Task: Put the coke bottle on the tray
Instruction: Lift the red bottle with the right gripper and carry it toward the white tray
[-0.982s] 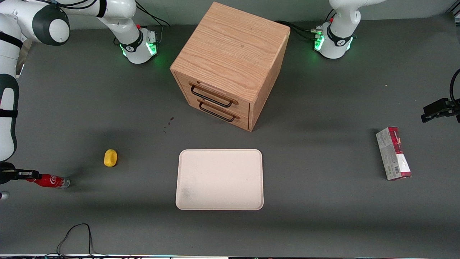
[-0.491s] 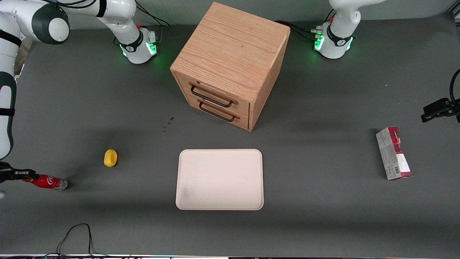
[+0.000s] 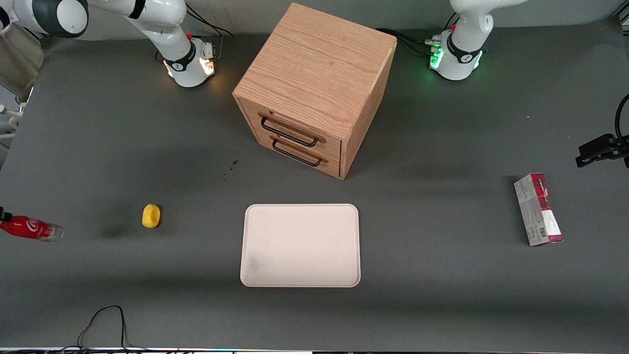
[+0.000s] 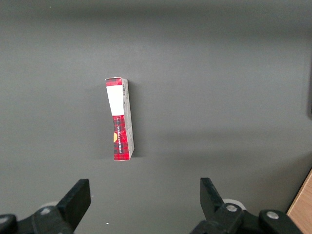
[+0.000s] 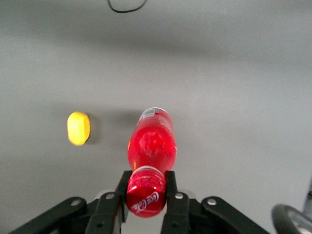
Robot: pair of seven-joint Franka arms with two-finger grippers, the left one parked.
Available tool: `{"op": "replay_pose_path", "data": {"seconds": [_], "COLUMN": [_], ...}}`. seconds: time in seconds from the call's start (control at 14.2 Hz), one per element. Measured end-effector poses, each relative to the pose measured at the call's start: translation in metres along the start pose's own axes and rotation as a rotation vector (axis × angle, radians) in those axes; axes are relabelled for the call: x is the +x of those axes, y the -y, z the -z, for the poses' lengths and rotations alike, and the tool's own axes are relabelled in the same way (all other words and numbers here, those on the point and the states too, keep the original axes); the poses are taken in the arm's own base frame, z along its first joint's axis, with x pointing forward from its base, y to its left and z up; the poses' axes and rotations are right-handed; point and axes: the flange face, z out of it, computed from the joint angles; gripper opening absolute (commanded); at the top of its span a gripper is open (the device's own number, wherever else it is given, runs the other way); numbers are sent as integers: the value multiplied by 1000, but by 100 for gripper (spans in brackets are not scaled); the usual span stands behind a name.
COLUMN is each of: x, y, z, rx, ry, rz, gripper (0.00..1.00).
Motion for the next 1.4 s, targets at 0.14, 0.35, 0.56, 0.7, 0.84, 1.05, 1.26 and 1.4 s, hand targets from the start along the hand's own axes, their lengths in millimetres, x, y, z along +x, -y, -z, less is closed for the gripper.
{"op": "replay_pose_path", "data": {"seconds": [0.14, 0.35, 0.56, 0.7, 0.84, 1.05, 1.26, 1.4], "x": [-22, -55, -59, -36, -11, 11, 18, 17], "y": [6, 20, 44, 89, 153, 264, 368, 435], "z": [52, 116, 138, 134, 131, 131, 127, 121], "rx": [-31, -66, -66, -54, -44, -26, -12, -4], "ry": [-24, -71, -95, -92, -92, -99, -108, -118], "rz": [35, 69, 120, 201, 281, 281, 221, 182], "gripper": [0, 0, 0, 0, 0, 0, 0, 0]}}
